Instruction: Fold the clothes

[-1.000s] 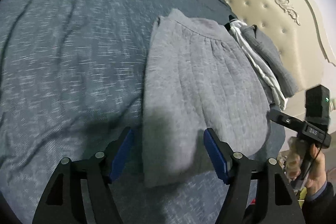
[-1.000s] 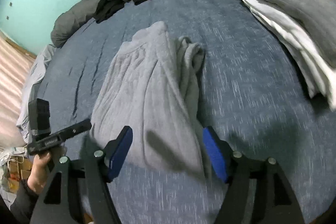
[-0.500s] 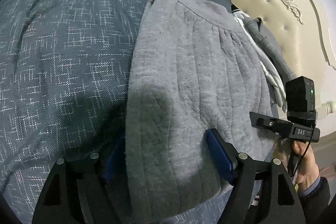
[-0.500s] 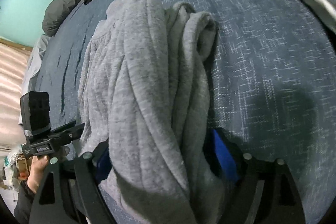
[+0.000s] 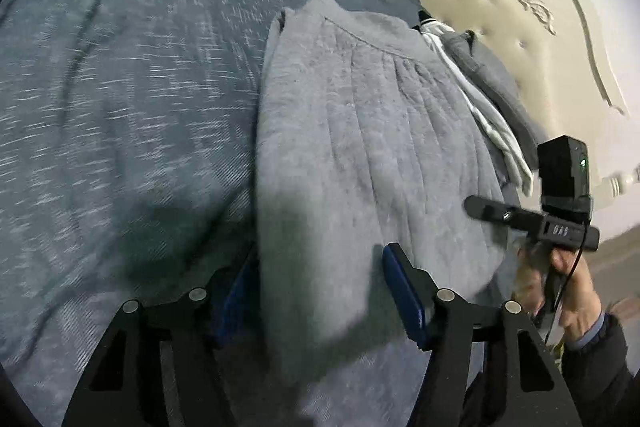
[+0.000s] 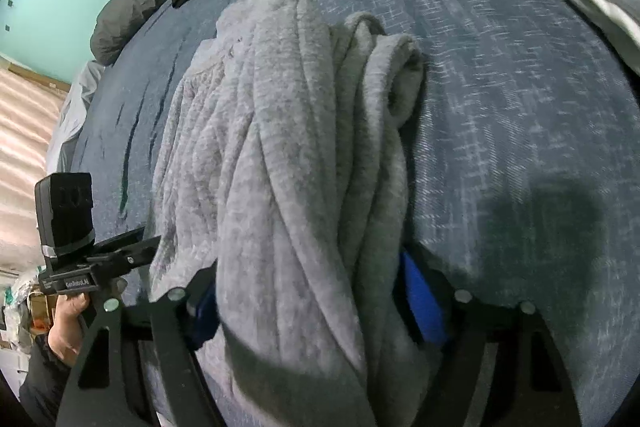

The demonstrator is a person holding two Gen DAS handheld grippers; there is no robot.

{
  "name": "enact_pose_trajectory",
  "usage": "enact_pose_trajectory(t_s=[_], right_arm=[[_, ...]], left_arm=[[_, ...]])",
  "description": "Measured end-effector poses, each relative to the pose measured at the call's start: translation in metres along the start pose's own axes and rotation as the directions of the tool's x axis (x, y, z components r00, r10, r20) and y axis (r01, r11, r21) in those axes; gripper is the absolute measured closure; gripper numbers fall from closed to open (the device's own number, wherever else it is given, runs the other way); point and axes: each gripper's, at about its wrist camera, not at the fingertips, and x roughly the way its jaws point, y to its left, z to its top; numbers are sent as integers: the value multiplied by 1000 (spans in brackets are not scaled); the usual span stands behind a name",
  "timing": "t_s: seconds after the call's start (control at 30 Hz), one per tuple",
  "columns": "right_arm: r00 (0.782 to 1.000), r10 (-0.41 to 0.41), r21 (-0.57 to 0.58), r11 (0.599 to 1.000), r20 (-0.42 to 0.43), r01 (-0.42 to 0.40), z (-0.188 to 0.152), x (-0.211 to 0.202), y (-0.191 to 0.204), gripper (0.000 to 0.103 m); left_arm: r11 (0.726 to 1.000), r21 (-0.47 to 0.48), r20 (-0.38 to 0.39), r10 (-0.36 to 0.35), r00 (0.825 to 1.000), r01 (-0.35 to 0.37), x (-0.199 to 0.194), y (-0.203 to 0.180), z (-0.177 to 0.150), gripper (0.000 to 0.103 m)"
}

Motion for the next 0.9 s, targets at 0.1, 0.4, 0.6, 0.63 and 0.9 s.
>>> enact_pose_trajectory(t_s=[0.1,0.4,0.6,0.63,0.9], right_arm=[[1000,-28,-29,999,5,28,-14,-8,1,24],[994,-111,-115,987,23,113,-57,-34,5,25],[984,-176,-174,968,39,180,-69,-29,10,77],[983,-180,-176,967,47,186,-69,-29,11,86],[957,-233,-213,940,171,267,-68,-50,17,97]], left_arm=[[998,54,-10,22,1000,-21,-10,-1,-14,36],[981,171,-44,103,994,-94,2,-10,-31,36],[957,248,-34,164,986,-151,8,-23,-27,85],[952,261,-31,176,984,-162,8,-26,-25,89],[924,295,29,246,969,-244,-8,-27,-11,94]])
